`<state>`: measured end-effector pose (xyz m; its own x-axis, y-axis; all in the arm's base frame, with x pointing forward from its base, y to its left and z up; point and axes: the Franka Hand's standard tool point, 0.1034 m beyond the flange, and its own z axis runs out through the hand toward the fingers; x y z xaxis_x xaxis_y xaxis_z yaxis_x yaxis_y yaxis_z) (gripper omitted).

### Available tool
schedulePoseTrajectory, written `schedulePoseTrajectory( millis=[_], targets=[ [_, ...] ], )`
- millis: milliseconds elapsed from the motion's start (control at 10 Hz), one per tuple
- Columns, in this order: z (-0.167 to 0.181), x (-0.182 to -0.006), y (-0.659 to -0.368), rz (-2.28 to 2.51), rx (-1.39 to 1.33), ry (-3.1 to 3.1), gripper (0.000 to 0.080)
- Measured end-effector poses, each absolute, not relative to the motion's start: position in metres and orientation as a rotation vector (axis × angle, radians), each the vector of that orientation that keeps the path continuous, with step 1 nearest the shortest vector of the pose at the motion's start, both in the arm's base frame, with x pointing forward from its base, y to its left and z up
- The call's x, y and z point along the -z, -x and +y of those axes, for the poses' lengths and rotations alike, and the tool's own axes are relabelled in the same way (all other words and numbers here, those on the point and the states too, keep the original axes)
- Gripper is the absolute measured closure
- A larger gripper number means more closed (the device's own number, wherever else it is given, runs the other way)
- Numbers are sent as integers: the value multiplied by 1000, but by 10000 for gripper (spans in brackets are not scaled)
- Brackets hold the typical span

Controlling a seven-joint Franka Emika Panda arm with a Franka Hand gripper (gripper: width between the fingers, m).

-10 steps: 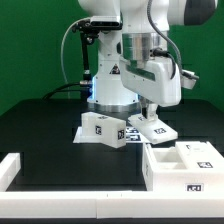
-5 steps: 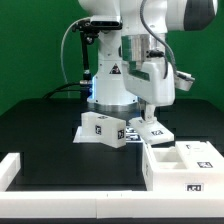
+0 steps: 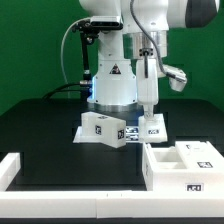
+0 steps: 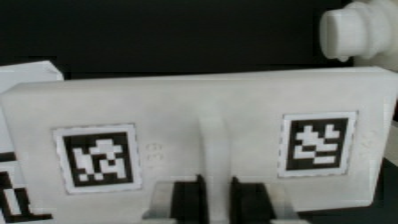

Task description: Assemble cabinet

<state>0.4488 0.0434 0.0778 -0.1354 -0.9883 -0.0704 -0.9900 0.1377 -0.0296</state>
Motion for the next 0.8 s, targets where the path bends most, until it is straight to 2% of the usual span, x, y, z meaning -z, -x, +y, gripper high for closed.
schedulePoseTrajectory(
  millis=[200, 400, 800],
  targets=[
    [51, -74, -443, 2248, -110, 2150, 744],
    [55, -79, -448, 2148, -221, 2339, 744],
    [54, -77, -450, 2164, -196, 2310, 744]
  ],
)
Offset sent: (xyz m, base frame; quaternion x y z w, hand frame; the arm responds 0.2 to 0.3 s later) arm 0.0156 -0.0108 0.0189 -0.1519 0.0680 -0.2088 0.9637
